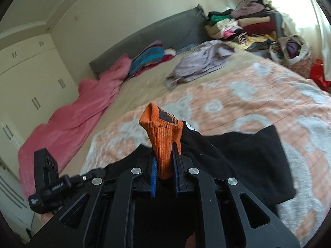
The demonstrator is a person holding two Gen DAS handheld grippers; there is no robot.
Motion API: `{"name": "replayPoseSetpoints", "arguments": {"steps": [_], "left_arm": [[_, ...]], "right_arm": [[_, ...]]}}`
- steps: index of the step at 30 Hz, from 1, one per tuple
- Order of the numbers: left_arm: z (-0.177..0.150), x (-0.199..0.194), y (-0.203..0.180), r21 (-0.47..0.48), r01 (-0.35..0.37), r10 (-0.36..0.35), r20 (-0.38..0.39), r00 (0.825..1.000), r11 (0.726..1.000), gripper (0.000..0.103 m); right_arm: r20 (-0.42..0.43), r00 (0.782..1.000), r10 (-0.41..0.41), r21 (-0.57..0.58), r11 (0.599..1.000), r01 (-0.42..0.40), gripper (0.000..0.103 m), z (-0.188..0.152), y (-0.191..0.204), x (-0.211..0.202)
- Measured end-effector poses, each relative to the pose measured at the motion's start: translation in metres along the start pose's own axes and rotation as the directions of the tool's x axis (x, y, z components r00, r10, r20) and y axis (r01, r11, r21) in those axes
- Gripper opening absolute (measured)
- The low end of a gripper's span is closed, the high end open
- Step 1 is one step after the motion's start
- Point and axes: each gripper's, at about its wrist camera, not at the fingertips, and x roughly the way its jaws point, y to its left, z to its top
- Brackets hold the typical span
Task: Fold small clothes
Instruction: 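Lift the sleeve cuff with the right tool and fold it across the sweatshirt body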
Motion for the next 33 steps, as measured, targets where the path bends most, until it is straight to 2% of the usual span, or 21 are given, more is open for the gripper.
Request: {"name": "replayPoseSetpoints", "arguments": {"steps": [4, 11, 14, 16, 17, 21, 30, 33], "left_arm": [[0.002, 0.0, 0.014, -0.052, 0.028, -0.028, -0.005, 1.0, 0.998, 0.079], [0.003, 0.001, 0.032, -0.104, 0.031, -0.032, -0.012, 0.999, 0.994, 0.079], [0.002, 0.003, 0.041, -0.131, 0.044, -0.047, -0.02, 0.999, 0.99, 0.074], [0.001, 0.006, 0.046, -0.148, 0.053, -0.059, -0.032, 0.998, 0.988, 0.066], [0.0, 0.009, 0.047, -0.155, 0.055, -0.061, -0.039, 0.997, 0.986, 0.066], [-0.007, 0.022, 0.046, -0.163, 0.068, -0.082, -0.079, 0.994, 0.984, 0.061], [-0.017, 0.043, 0.039, -0.134, 0.053, -0.073, -0.151, 0.986, 0.99, 0.06], [-0.017, 0.039, 0.04, -0.151, 0.096, -0.118, -0.148, 0.982, 0.984, 0.06]], "right_arm": [[-0.042, 0.999, 0.03, -0.04, 0.999, -0.032, 0.012, -0.012, 0.022, 0.021], [-0.136, 0.989, 0.063, -0.066, 0.995, -0.073, 0.015, -0.035, 0.046, 0.059], [-0.165, 0.982, 0.092, -0.063, 0.993, -0.103, 0.02, -0.043, 0.052, 0.066], [-0.189, 0.975, 0.114, -0.055, 0.991, -0.126, 0.035, -0.045, 0.052, 0.065], [-0.19, 0.975, 0.118, -0.057, 0.99, -0.131, 0.043, -0.046, 0.052, 0.064], [-0.187, 0.976, 0.113, -0.056, 0.991, -0.125, 0.045, -0.051, 0.046, 0.052], [-0.123, 0.99, 0.068, 0.032, 0.997, -0.065, 0.055, -0.046, 0.004, 0.017], [-0.115, 0.992, 0.052, 0.062, 0.997, -0.045, 0.058, -0.048, -0.01, 0.008]]}}
